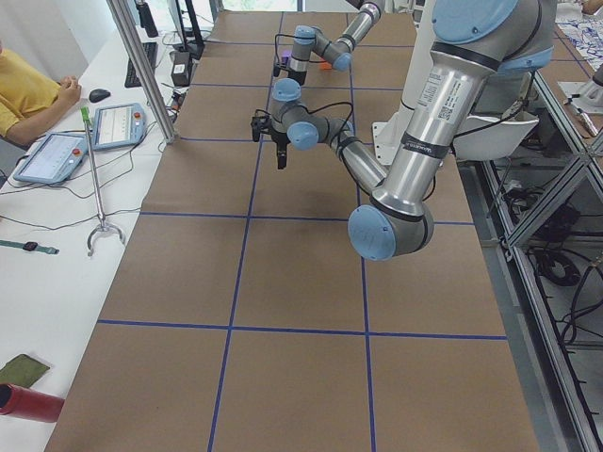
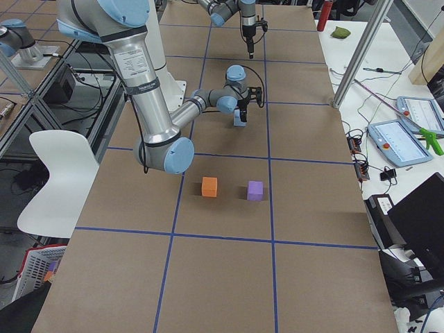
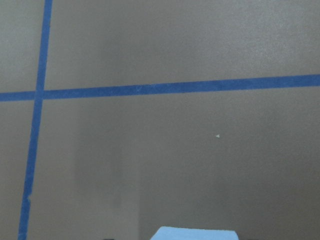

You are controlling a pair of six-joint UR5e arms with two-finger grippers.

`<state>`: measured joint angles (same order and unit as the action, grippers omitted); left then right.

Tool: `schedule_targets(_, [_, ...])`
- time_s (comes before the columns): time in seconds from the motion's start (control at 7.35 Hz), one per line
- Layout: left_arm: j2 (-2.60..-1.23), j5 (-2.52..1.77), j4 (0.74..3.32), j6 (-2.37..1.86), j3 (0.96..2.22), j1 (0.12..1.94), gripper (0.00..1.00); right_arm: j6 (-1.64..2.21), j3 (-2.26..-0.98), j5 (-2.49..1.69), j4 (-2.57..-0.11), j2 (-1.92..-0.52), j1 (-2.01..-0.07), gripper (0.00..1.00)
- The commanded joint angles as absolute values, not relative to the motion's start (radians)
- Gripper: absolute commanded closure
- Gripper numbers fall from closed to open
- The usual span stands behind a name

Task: Place blue block between orange and purple blocks
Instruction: 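Lower the right gripper onto the light blue cube and grasp it, then carry the light blue cube with the right gripper toward the purple cube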

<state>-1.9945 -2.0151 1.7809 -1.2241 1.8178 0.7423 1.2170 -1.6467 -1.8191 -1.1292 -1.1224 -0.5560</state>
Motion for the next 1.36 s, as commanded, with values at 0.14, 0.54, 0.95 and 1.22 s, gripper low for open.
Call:
schedule_targets(0.14, [-1.993, -2.017, 1.781, -1.226, 1.818, 0.742, 0.0, 1.187, -1.638, -1.79, -1.134, -1.118, -0.535, 0.34])
schedule_targets(0.54, [-1.993, -2.017, 1.781, -1.226, 1.819, 0.742, 0.0, 1.152, -1.65, -1.792, -1.135, -1.135, -0.538, 0.87])
schedule_targets(0.95, [-1.994, -2.017, 1.781, -1.227, 1.822, 0.742, 0.0, 1.024, -1.791, -1.981, -1.227, -1.239, -0.757, 1.0])
schedule_targets(1.22, [-1.996, -2.017, 1.779, -1.235, 1.83, 0.741, 0.0, 0.964, -1.856, -1.994, -1.169, -1.468, -0.842, 1.0])
